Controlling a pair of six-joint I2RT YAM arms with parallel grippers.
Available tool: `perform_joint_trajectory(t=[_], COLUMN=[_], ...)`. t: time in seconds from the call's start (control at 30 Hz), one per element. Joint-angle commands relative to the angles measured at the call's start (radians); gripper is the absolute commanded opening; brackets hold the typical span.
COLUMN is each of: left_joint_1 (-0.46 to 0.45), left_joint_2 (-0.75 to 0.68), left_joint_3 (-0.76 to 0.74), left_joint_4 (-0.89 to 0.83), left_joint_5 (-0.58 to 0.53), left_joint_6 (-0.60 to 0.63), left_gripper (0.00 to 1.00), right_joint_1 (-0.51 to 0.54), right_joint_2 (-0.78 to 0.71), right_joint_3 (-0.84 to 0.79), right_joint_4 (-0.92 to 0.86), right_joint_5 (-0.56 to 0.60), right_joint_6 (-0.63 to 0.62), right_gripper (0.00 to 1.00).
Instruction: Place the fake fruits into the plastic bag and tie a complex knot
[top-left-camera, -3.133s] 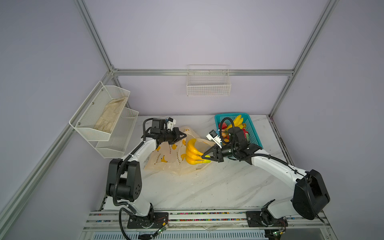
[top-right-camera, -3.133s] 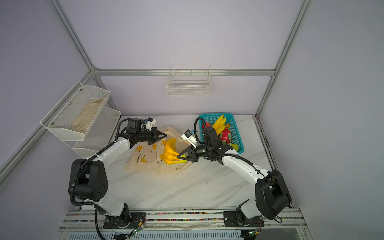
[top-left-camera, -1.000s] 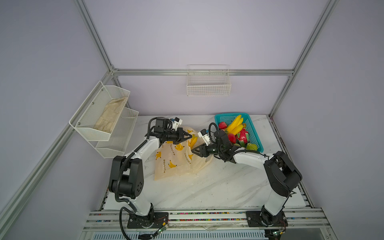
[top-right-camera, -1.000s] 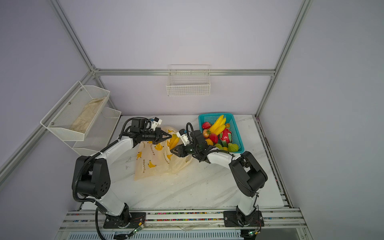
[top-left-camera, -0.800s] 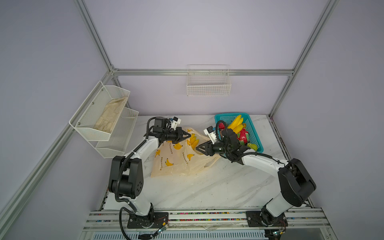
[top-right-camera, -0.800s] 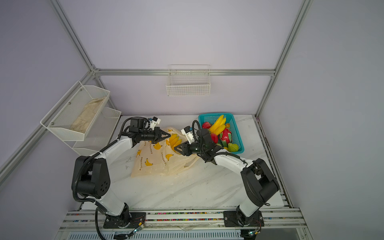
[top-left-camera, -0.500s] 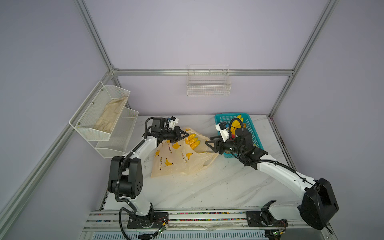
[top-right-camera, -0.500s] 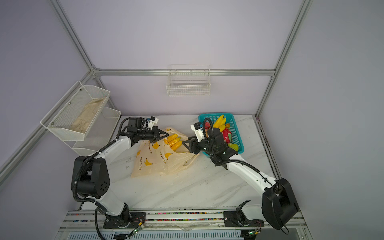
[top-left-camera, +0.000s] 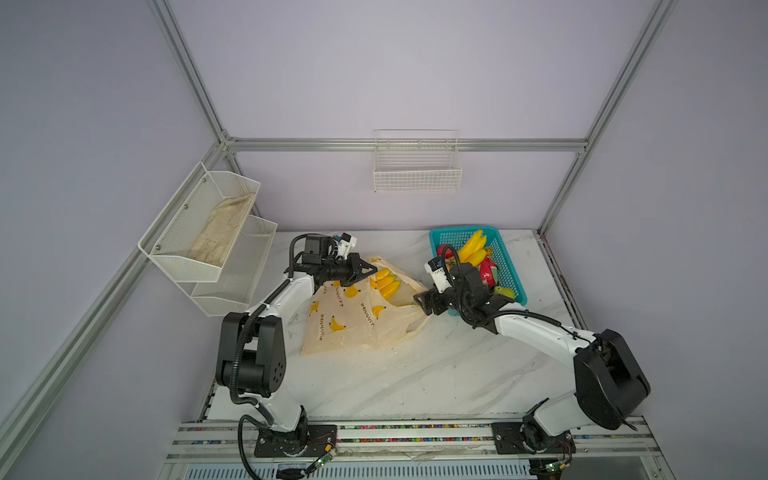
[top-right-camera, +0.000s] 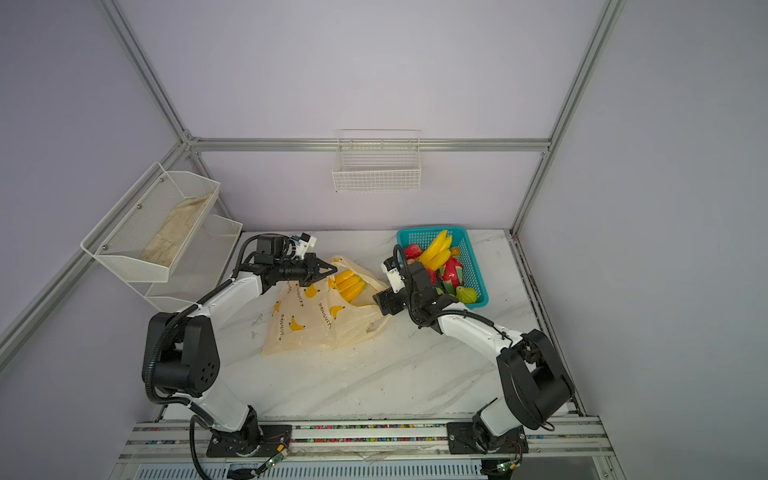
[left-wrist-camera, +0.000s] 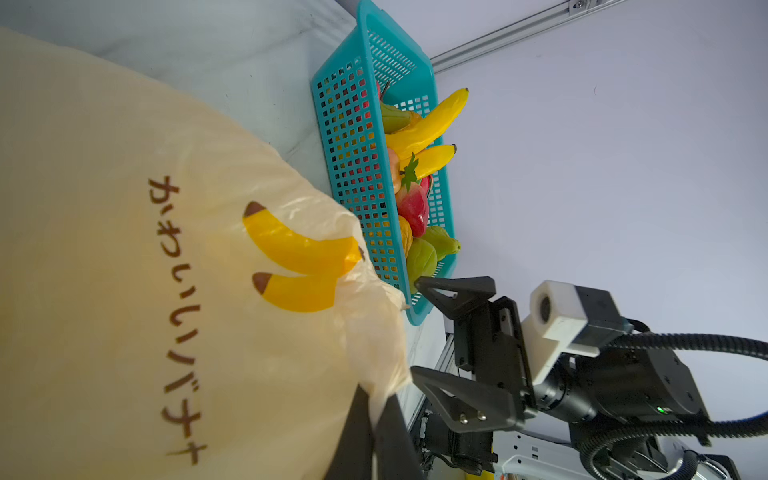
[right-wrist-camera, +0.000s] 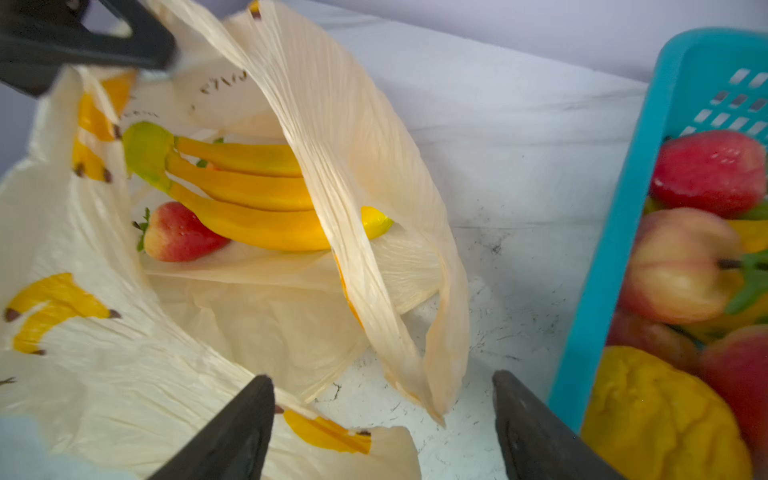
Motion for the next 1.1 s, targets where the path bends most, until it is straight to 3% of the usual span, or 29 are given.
perform_joint_trajectory(t=[0.0, 0.07, 0.2, 0.3, 0.5, 0.73, 1.07], left_joint_1=[0.005, 0.005, 0.006, 0.011, 0.045, 0.086, 0.087], left_joint_2=[-0.003, -0.006, -0.014, -0.025, -0.059, -0.122, -0.154], left_joint_3=[0.044, 0.044, 0.047, 0.056, 0.102, 0.153, 0.21], left_joint_4=[0.017, 0.018, 0.014, 0.003, -0.056, -0.067, -0.117], left_joint_5=[0.007, 0.008, 0.006, 0.003, 0.0, 0.023, 0.009], left_joint_6=[-0.009, -0.009, -0.005, -0.001, -0.014, -0.113, -0.141], left_gripper=[0.0, 0.0, 0.0, 0.0, 0.0, 0.0, 0.0], right_joint_1=[0.003, 0.004, 0.004, 0.004, 0.008, 0.017, 0.015], right_joint_2=[0.067, 0.111, 0.118, 0.036, -0.143, -0.202, -0.074], right_joint_3=[0.059, 0.083, 0.117, 0.138, 0.211, 0.371, 0.572], right_joint_4=[0.039, 0.039, -0.019, -0.084, -0.129, -0.102, -0.18], right_joint_5=[0.018, 0.015, 0.068, 0.037, -0.247, -0.41, -0.344], right_joint_6=[-0.036, -0.036, -0.023, -0.015, 0.061, 0.154, 0.162], right_gripper=[0.75, 0.61, 0.17, 0.0, 0.0, 0.0, 0.0])
